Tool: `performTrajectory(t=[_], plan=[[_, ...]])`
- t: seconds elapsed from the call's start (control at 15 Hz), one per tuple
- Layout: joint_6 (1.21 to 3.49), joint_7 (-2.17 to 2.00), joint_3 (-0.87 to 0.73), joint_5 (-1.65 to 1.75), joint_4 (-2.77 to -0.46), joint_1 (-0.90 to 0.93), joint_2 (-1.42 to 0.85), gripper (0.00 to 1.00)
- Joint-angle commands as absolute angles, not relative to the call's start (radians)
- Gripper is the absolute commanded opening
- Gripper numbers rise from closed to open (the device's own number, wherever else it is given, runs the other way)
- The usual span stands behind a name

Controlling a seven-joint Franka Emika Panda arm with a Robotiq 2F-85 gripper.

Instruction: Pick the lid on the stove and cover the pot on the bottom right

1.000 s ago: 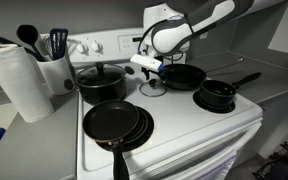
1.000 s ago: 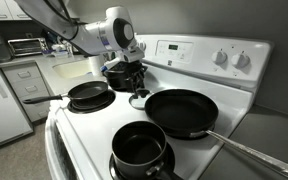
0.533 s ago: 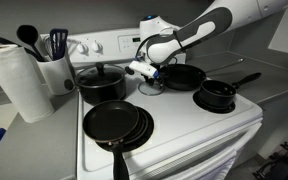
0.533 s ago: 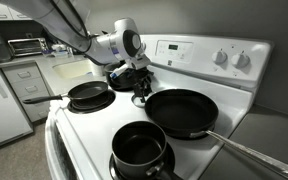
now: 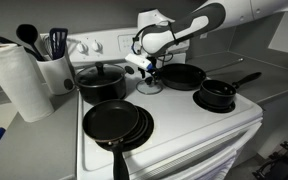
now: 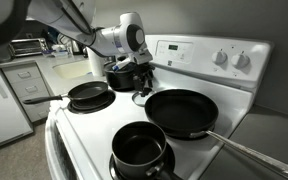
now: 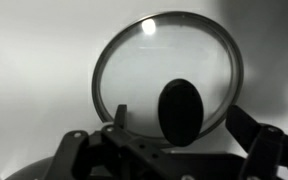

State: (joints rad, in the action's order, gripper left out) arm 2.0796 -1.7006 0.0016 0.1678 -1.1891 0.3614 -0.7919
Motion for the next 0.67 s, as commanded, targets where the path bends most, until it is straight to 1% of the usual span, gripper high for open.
performTrajectory(t=[0.0,0.6], plan=[[2.019,-1.695,0.000,0.136,-1.106,0.352,-0.819,1.00],[2.039,-1.713,0.027,0.026,-1.131,0.312,-0.812,1.00]])
